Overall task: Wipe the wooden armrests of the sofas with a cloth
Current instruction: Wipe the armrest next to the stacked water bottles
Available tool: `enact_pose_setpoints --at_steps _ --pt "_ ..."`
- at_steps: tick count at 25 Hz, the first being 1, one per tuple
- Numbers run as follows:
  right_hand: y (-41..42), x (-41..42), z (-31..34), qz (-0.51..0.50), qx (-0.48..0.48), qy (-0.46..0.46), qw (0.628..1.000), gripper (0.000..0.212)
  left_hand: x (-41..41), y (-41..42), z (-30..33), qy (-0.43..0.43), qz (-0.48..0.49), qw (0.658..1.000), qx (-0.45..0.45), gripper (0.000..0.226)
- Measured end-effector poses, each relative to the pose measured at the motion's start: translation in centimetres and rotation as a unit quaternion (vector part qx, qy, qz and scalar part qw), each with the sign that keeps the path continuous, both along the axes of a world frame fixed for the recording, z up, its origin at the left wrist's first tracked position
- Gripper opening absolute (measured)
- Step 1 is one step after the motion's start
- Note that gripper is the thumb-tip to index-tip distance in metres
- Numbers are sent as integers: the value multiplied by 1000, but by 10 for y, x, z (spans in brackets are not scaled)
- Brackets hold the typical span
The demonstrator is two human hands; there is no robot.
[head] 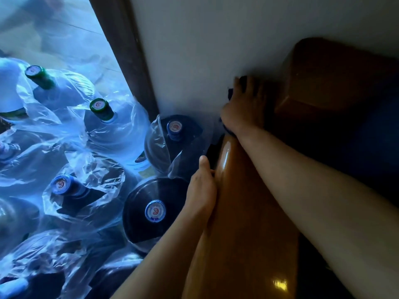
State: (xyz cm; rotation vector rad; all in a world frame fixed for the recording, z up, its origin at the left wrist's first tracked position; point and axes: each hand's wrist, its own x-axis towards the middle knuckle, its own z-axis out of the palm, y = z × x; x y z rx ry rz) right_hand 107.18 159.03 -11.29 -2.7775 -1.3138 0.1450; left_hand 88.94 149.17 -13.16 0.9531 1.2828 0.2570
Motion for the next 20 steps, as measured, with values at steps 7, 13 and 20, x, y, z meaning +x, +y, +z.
enact_pose_setpoints --at_steps 7,13,20 --pt "16 13 8 26 -32 -12 999 68 6 4 4 -27 -1 1000 -5 73" --pt "-157 -70 8 295 23 36 954 60 -50 -41 0 10 40 999 -19 72" --pt "-232 -36 20 90 36 68 993 60 -104 -106 15 76 -17 997 -17 84"
